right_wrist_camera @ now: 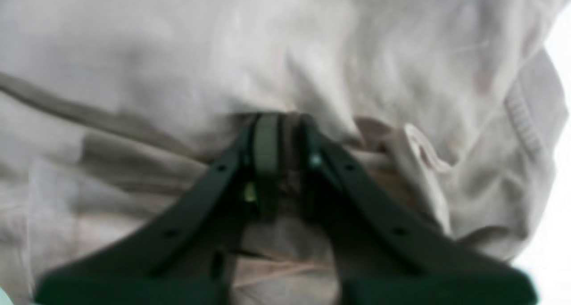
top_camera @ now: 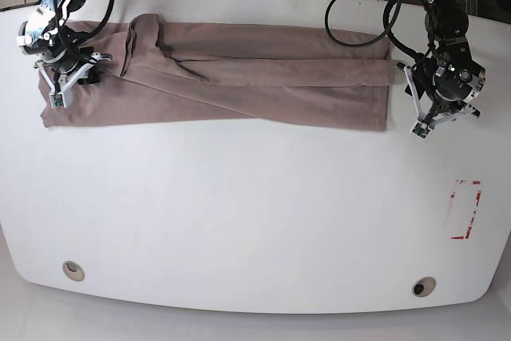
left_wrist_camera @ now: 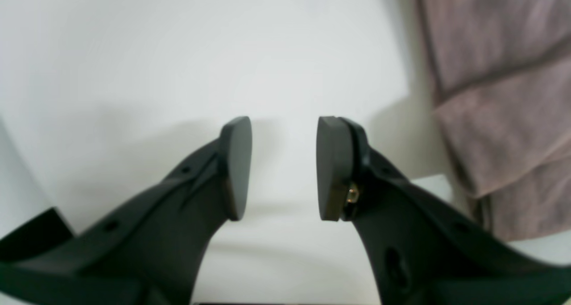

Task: Layout the t-shirt on the table in an organized manner, then fold the t-shirt properly
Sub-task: 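Pinch the strip ends with both grippers and straighten them, then grasp the strip end with the left gripper and lift it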

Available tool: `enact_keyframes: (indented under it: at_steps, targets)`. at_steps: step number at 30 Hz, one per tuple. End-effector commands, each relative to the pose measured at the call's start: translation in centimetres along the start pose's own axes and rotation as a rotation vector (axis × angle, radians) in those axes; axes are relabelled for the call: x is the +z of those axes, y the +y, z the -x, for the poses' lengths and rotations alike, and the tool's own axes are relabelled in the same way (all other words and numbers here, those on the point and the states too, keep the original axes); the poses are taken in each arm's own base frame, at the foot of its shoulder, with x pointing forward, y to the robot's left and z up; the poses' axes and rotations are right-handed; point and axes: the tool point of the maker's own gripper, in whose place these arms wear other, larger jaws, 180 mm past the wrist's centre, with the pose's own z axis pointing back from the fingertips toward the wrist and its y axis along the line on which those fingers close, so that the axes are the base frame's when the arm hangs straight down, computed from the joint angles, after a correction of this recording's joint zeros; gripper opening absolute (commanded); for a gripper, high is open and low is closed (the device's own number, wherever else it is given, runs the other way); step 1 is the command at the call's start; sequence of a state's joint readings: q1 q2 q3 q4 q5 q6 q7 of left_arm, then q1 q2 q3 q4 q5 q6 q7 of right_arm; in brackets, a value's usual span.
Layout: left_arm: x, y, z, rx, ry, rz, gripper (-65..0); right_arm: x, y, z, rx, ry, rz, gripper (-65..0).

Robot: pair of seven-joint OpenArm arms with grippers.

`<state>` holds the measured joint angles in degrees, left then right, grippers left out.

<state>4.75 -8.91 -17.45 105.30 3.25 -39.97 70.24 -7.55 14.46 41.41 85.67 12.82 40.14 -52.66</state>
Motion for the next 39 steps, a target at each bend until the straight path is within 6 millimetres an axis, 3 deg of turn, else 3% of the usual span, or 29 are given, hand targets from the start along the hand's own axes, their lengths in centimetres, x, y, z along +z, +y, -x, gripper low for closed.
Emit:
enact_keyframes:
  at_steps: [1,7,12,19,27,35,39]
  targets:
    - [1.1,1.9,-0.9,0.027,-0.025,-0.054,-42.2,0.0,-0.9,-0.5,0.003,0.003,0.018,-60.9]
    - [1.7,4.1,0.6,0.173,0.029,-0.087,-42.1,-0.2,-0.5,-0.4,0.000,0.004,0.006,-60.9]
    - [2.1,5.3,1.2,0.223,0.047,-0.109,-41.9,-0.3,2.4,-0.6,0.054,-0.003,-0.032,-60.9]
    - [2.0,5.1,1.7,0.231,0.064,-0.103,-41.7,-0.1,4.9,-0.7,0.094,-0.017,-0.063,-60.9]
    - [1.6,1.4,-0.8,0.263,-0.086,0.086,-26.1,-0.1,5.2,-0.4,0.089,-0.012,-0.068,-60.9]
    - [2.0,-1.8,-2.4,0.283,-0.210,0.251,-25.6,-0.1,5.2,-0.1,0.089,-0.007,-0.068,-60.9]
    - [1.5,-3.1,-2.1,0.305,-0.216,0.321,-25.6,-0.1,5.2,-0.2,0.090,-0.008,-0.067,-60.9]
